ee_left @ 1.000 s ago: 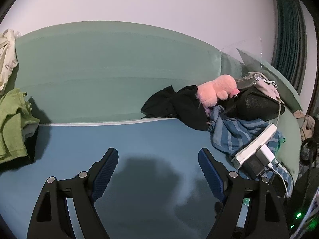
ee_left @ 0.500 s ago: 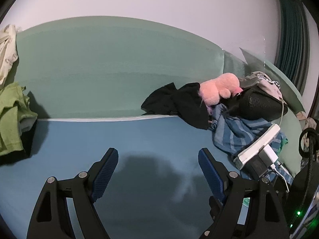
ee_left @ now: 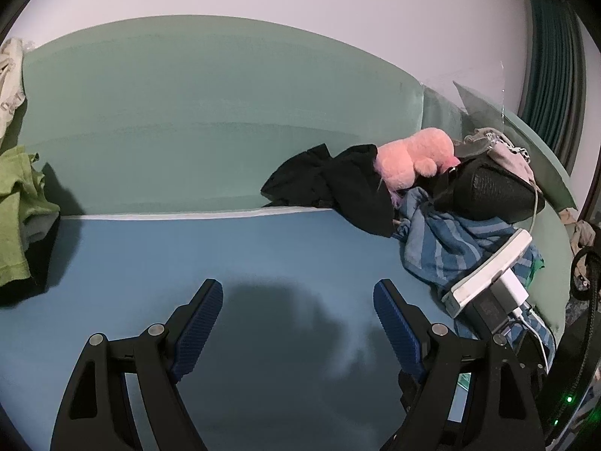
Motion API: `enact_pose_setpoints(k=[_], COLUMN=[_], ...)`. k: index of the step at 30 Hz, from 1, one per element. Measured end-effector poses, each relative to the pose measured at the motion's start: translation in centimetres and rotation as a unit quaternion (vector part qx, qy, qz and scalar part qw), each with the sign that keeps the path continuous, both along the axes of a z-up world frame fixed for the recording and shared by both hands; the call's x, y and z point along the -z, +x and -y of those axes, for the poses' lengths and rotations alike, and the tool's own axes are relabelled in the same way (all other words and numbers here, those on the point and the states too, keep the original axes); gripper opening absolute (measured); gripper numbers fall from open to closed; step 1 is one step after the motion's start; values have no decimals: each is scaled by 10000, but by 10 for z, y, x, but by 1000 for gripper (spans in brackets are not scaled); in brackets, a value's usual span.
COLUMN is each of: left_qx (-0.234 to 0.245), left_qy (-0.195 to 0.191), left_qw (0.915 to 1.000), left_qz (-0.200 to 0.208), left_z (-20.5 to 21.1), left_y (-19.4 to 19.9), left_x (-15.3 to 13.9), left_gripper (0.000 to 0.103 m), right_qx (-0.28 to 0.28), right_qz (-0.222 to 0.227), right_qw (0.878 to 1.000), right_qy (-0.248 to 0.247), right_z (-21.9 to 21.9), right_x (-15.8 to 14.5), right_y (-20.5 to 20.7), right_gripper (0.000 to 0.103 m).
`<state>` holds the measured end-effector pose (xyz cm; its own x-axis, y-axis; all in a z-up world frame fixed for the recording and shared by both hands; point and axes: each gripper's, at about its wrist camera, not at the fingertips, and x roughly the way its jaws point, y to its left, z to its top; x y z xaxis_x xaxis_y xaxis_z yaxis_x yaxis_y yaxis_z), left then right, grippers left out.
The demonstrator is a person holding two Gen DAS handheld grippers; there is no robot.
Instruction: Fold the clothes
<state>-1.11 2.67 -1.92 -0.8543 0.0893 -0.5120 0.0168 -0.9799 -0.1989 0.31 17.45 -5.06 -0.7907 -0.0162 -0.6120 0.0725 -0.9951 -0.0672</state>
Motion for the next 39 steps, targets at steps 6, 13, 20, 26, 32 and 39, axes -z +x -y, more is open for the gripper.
enact_pose_setpoints(k=[6,13,20,26,32,39], left_qx=[95,66,-161,-159,-60,33], left_qy=[-14,-26,51,51,50,102], left_qw=[10000,10000,9998,9999,10000,9998], left_qz=[6,-68,59,44,-4,-140], left_z=[-6,-2,13,16,14,11], left_y=[1,-8,-26,-31,-31,-33], left_x=[2,4,16,19,18,21], left_gripper=[83,83,83,83,83,83], right_qx=[53,15,51,-88,-86,28], right_qz=[-29,-132,-101,-107,-168,-135], right_qw=[10000,9999,9996,9997,9998,9992], right_qy=[32,0,-257,-185,-85,-374], right_z=[-3,1,10,24,26,20], right_x=[-3,-4,1,2,-1,-3], right_y=[-2,-25,-54,-57,-55,-58], right_gripper=[103,103,103,103,103,103])
